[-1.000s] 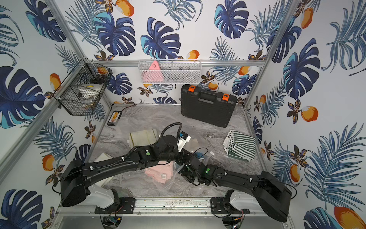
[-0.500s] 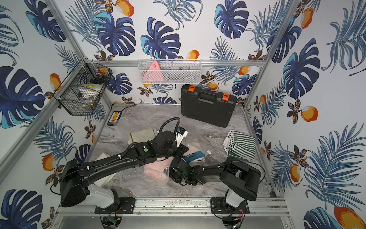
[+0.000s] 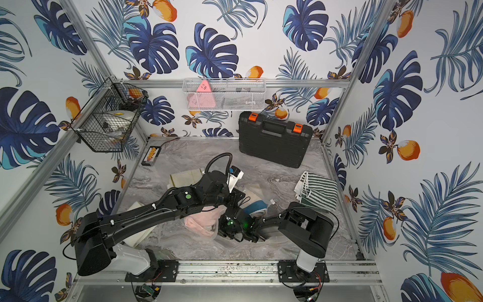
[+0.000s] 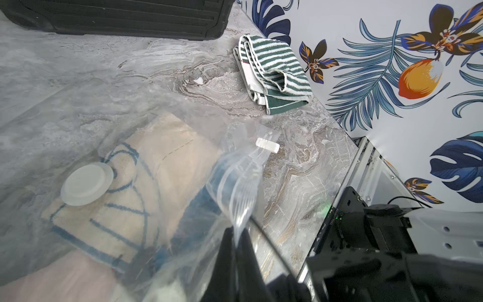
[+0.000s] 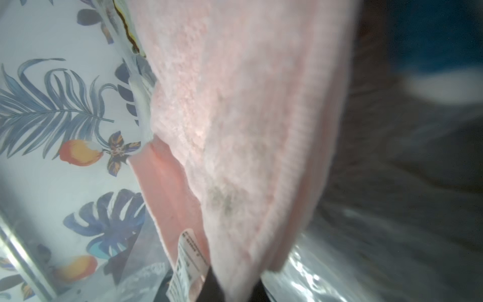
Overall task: Place the folded towel into the vacuum bag
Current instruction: Adjust the towel in the vacuum bag.
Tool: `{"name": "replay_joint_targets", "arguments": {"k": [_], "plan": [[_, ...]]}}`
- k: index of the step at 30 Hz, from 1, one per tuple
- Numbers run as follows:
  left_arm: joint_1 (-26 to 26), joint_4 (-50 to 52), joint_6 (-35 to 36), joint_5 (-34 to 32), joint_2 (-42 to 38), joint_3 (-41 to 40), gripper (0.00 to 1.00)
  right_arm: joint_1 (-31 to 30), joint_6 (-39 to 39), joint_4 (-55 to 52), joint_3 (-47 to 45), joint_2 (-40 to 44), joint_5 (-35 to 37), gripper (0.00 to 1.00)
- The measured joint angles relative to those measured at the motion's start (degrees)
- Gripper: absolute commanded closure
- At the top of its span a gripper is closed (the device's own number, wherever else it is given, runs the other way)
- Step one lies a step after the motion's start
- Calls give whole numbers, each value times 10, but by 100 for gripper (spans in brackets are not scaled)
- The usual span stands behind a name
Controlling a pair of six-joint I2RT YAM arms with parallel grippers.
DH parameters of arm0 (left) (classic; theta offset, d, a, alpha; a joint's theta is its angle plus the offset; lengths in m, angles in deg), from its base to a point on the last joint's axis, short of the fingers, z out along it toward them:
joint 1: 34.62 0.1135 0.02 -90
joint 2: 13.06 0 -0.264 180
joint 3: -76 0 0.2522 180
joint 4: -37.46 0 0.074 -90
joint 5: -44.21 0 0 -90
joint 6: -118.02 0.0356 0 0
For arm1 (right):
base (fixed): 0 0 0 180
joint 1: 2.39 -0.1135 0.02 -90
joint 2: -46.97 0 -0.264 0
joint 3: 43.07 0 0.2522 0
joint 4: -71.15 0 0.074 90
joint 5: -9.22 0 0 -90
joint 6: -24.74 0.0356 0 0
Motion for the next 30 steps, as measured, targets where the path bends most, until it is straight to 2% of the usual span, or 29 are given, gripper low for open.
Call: {"name": "replay_joint_targets", "arguments": {"k": [5, 10, 15, 18, 22, 27, 30], "plan": [[12, -2, 2, 4, -10, -19, 100, 34, -169, -180, 30, 72, -86, 100], [15, 16, 6, -38, -4, -30, 100, 48, -305, -304, 86, 30, -130, 100], [15, 50, 6, -96, -3, -39, 100, 53, -368, -371, 142, -30, -113, 85], [15, 52, 5, -118, -8, -43, 100, 53, -374, -379, 159, -42, -99, 68], [13, 40, 3, -104, -17, -49, 100, 58, -342, -356, 135, -21, -95, 52], [-3, 4, -1, 3, -19, -56, 100, 88, -251, -327, 37, 99, -76, 43], [-12, -7, 0, 34, -18, -56, 100, 92, -184, -331, -17, 174, -48, 40]]}}
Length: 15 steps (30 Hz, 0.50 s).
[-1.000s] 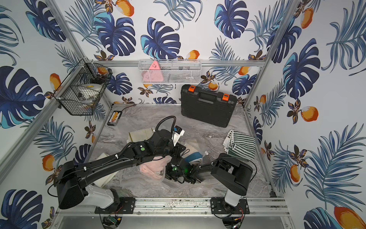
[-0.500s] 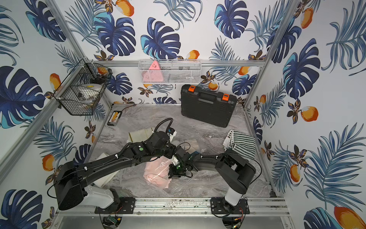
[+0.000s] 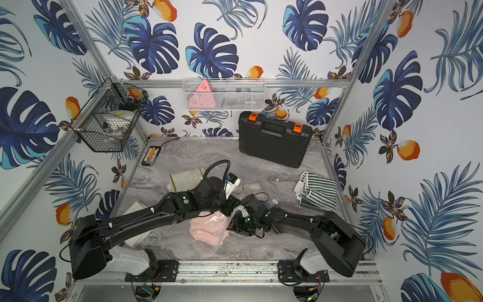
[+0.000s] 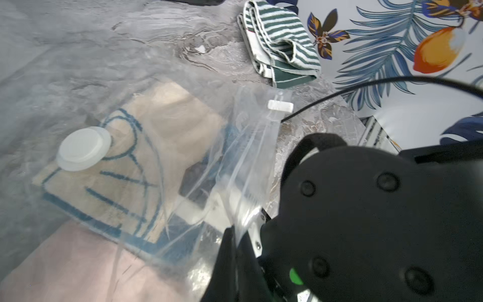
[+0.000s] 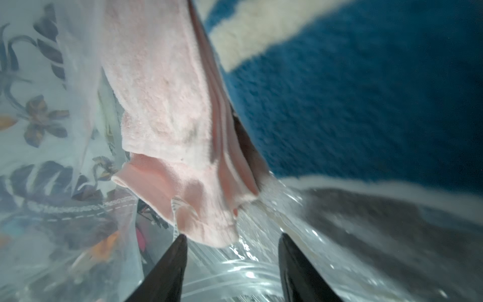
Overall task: Place the folded towel into the vacuum bag
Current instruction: Adjust the towel in the vacuum bag.
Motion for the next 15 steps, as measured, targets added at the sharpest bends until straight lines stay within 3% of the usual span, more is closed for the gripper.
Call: {"name": "replay_joint_targets", "arguments": {"k": [7, 12, 15], "plan": [[-51, 1, 15, 29, 42, 20, 100, 39, 138, 13, -74, 89, 109, 38], [-60, 1, 17, 36, 53, 27, 100, 68, 171, 78, -85, 64, 186, 41], [-61, -2, 18, 45, 59, 29, 100, 69, 179, 144, -85, 17, 215, 49]]}}
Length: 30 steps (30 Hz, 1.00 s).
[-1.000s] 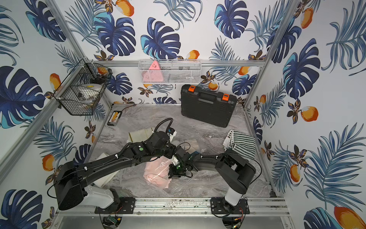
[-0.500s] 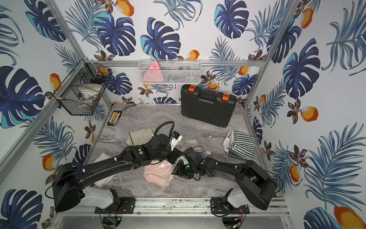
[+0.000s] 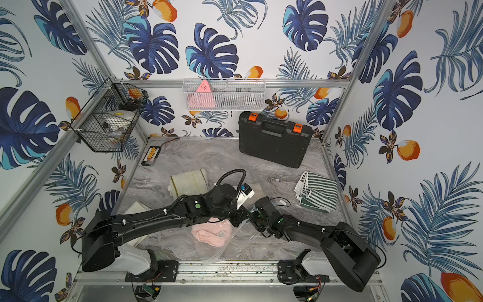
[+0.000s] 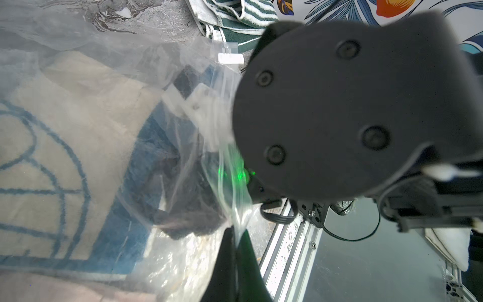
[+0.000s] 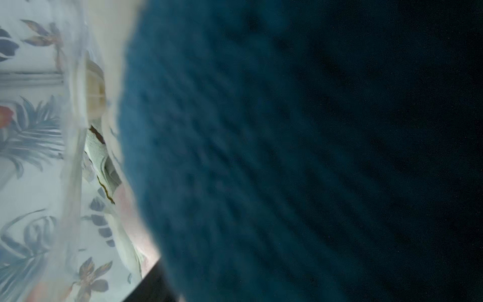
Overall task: Place the folded towel into the vacuum bag
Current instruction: Adjust the towel in the vacuum bag.
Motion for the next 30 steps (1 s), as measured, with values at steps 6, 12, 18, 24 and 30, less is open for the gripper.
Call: {"name": "replay_joint_targets", "arguments": {"k": [6, 12, 18, 24, 30], "plan": [[-1, -2, 2, 19, 21, 4, 100, 0, 3, 175, -5, -108, 47, 82], [0, 7, 18, 24, 30, 13, 100, 8, -63, 251, 25, -180, 15, 97], [0, 7, 26, 23, 38, 20, 100, 39, -137, 300, 64, -249, -68, 98], [2, 5, 26, 10, 44, 23, 100, 45, -149, 321, 109, -297, -104, 91], [6, 14, 26, -23, 49, 25, 100, 46, -122, 373, 153, -360, -108, 81]]}}
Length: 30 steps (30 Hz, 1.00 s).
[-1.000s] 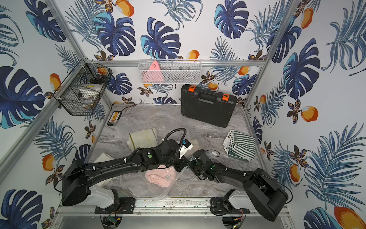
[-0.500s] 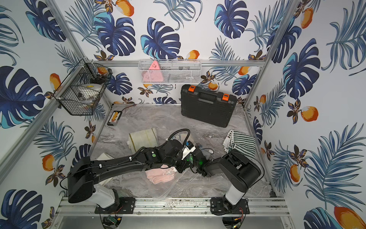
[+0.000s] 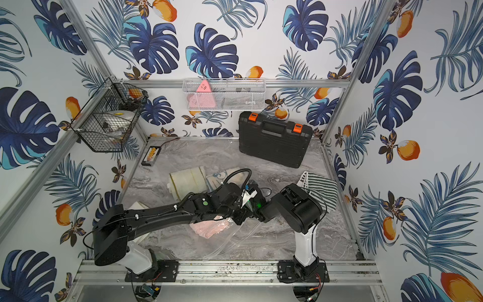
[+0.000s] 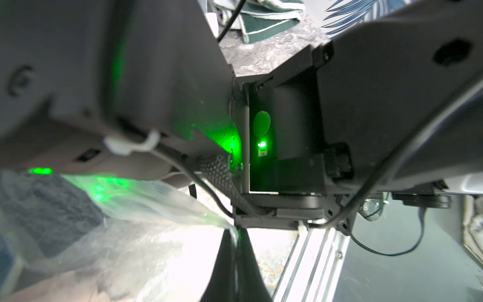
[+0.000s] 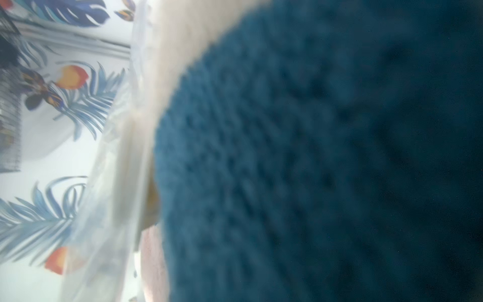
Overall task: Place the folded towel into the vacuum bag
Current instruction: Adjust the towel in the vacuum bag.
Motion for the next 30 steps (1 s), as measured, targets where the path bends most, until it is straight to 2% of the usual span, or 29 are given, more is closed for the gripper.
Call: {"name": "replay_joint_targets", "arguments": {"k": [2, 4, 8, 11, 15, 20, 22, 25, 27, 30], "plan": [[1, -3, 0, 1, -2, -1, 100, -1, 14, 22, 10, -17, 3, 79], [7, -6, 0, 9, -4, -5, 100, -1, 37, 39, 15, -26, 9, 65], [24, -13, 0, 23, -15, -19, 100, -1, 58, 54, 33, -34, 16, 48], [36, -20, 0, 47, -34, -38, 100, -1, 68, 5, 5, 23, 21, 37], [54, -32, -3, 71, -63, -63, 100, -1, 67, -94, -42, 122, 21, 33], [60, -40, -14, 91, -90, -83, 100, -13, 68, -211, -102, 226, 14, 33], [60, -46, -22, 98, -100, -93, 100, -20, 67, -256, -116, 267, 14, 42], [60, -57, -40, 106, -122, -119, 100, -24, 66, -304, -137, 323, 27, 66], [59, -68, -49, 111, -131, -133, 100, -23, 68, -321, -141, 336, 44, 73], [48, -75, -60, 111, -133, -142, 100, -25, 77, -299, -142, 312, 62, 77]]}}
